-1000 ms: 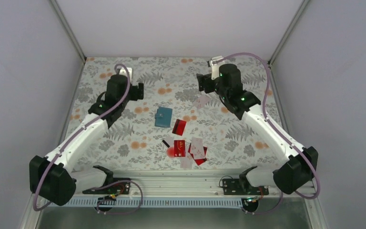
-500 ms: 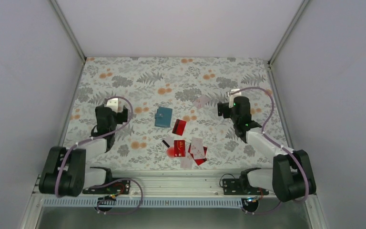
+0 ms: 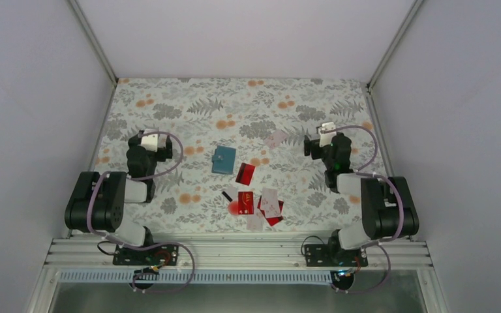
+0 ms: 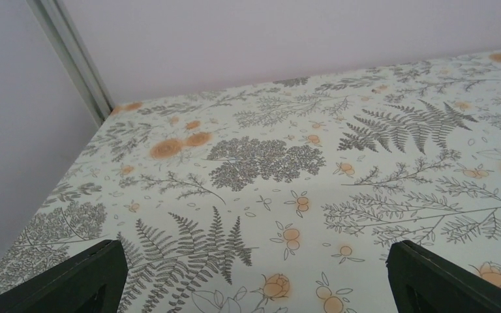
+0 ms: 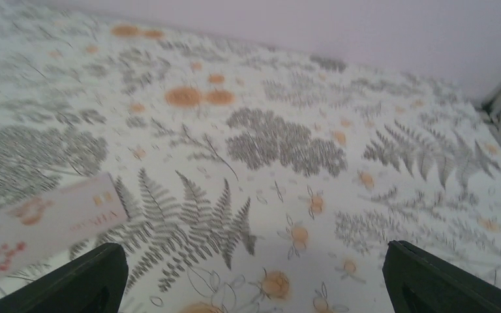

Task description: Put the credit cards into the card holder

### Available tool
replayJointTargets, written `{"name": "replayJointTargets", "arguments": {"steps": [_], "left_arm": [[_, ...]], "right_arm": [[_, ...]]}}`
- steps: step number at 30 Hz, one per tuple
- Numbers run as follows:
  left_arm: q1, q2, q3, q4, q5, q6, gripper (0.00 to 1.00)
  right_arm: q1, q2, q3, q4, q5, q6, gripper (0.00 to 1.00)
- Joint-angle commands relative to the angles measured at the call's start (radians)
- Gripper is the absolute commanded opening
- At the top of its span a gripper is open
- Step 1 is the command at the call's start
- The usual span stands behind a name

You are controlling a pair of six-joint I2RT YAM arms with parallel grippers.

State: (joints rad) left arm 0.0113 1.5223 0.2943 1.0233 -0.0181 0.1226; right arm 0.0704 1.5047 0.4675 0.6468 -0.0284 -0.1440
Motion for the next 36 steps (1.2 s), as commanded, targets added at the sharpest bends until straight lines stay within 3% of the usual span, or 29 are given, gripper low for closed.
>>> {"name": "replayJointTargets", "arguments": {"steps": [1,8,16,20,36], "left_arm": [[0.005,0.027,-0.041,0.197,0.038,-0.004,1.0],[0.004,0.029,-0.044,0.205,0.033,-0.002,1.0],[0.004,0.028,-0.044,0.205,0.033,-0.003,1.0],[0.003,0.029,-0.044,0.205,0.033,-0.003,1.0],[0.003,0.03,-0.045,0.205,0.033,-0.003,1.0]], "right_arm": [[-0.011,-0.057,-0.054,0.189,-0.097,-0.014,0.99],[-0.017,0.015,0.006,0.175,-0.162,0.003,0.99],[-0.034,-0.033,-0.085,0.297,-0.146,0.029,0.99],[-0.097,0.018,-0.168,0.497,-0.153,0.111,0.99],[-0.12,0.017,-0.157,0.467,-0.176,0.135,0.99]]}}
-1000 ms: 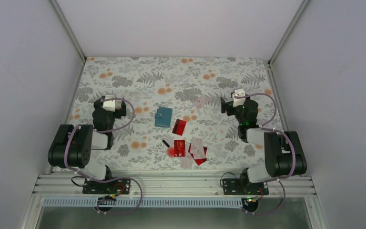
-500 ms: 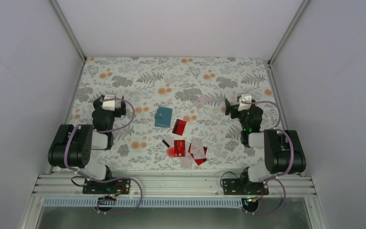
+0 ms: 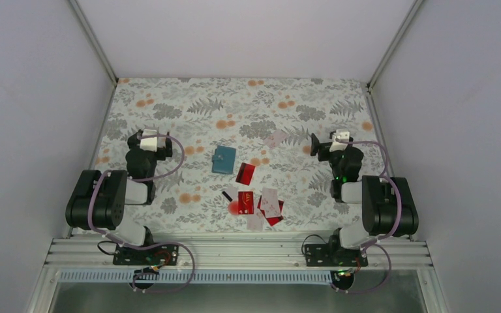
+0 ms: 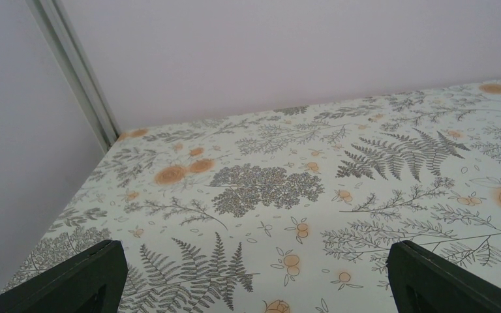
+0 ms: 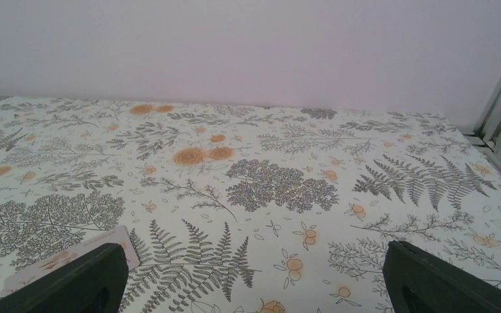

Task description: Put the credit cards into the card holder

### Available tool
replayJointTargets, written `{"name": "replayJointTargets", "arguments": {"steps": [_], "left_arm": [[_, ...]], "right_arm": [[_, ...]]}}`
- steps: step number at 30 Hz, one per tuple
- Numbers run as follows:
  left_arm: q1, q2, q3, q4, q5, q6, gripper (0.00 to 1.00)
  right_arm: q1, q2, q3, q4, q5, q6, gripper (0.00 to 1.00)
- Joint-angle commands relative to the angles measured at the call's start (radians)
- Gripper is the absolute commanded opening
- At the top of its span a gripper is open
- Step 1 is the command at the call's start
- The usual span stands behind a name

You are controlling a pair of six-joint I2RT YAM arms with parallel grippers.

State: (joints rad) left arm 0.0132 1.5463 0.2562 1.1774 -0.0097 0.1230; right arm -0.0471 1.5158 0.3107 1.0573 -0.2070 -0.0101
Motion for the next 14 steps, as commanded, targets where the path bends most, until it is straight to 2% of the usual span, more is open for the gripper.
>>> {"name": "replayJointTargets", "arguments": {"steps": [1,14], "left_arm": [[0.002,0.005,-0.007,0.051,0.025,-0.004,1.0],[0.002,0.005,-0.006,0.051,0.025,-0.005,1.0]], "right_arm": [[-0.002,0.007,0.001,0.056,0.003,0.001,0.99],[-0.003,0.007,0.001,0.057,0.003,0.001,0.99]]}}
